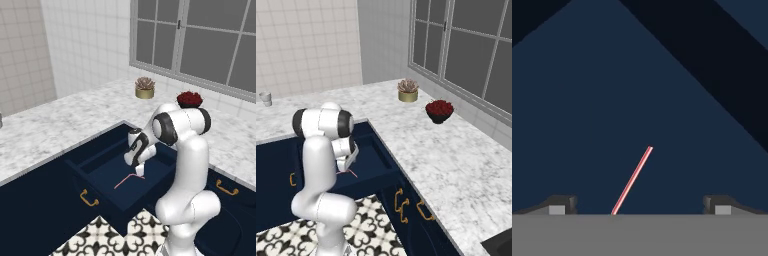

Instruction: Take a straw from the drawer in front and place it inside the glass cup on the dining counter.

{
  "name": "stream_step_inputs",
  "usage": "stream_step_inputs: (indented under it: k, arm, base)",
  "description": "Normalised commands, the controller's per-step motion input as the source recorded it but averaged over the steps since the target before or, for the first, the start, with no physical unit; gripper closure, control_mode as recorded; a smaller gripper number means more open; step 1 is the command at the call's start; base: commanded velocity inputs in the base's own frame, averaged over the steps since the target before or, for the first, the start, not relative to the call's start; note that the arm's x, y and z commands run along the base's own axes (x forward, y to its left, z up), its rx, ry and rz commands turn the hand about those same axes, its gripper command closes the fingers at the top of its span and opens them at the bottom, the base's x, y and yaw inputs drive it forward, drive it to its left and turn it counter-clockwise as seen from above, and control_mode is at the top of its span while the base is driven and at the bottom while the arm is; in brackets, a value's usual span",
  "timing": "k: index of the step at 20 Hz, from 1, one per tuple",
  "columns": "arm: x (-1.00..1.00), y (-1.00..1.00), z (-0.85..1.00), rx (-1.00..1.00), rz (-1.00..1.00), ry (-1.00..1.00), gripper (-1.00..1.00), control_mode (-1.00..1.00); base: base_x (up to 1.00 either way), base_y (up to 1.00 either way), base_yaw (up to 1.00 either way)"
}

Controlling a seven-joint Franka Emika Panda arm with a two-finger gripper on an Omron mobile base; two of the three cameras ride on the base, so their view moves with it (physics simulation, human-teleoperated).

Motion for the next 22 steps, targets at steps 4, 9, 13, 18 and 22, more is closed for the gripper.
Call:
stream_step_inputs:
  k: [4, 9, 13, 18, 22]
  arm:
    - [-0.04, 0.65, -0.49, -0.02, -0.22, 0.00, -1.00, -1.00]
    - [-0.19, 0.42, -0.54, -0.03, -0.20, 0.00, -1.00, -1.00]
    - [-0.19, 0.31, -0.56, -0.06, -0.17, -0.08, -1.00, -1.00]
    - [-0.16, 0.26, -0.58, -0.05, -0.17, -0.10, -1.00, -1.00]
    - [-0.29, 0.12, -0.64, -0.02, -0.15, -0.09, -1.00, -1.00]
  base:
    - [0.00, 0.00, 0.00]
    - [0.00, 0.00, 0.00]
    - [0.00, 0.00, 0.00]
    - [0.00, 0.00, 0.00]
    - [0.00, 0.00, 0.00]
